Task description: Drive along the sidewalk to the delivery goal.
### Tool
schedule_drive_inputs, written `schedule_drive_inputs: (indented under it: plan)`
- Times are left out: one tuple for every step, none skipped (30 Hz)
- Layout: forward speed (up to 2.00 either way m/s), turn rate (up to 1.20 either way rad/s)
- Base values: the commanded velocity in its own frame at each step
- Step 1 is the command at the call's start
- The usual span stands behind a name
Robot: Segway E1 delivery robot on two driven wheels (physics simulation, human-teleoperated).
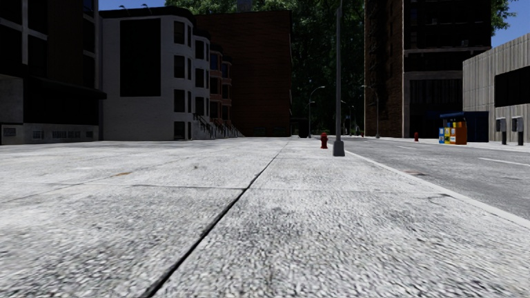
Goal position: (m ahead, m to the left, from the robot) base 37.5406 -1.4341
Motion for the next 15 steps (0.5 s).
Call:
schedule_drive_inputs:
  plan:
    - [2.00,0.00]
    - [2.00,0.00]
    - [2.00,0.00]
    - [2.00,0.00]
    - [2.00,0.00]
    - [2.00,0.00]
    - [2.00,0.00]
    - [2.00,0.00]
    - [2.00,0.00]
    - [2.00,0.00]
    - [2.00,0.00]
    - [2.00,0.00]
    - [2.00,0.00]
    - [2.00,0.00]
    - [2.00,0.00]
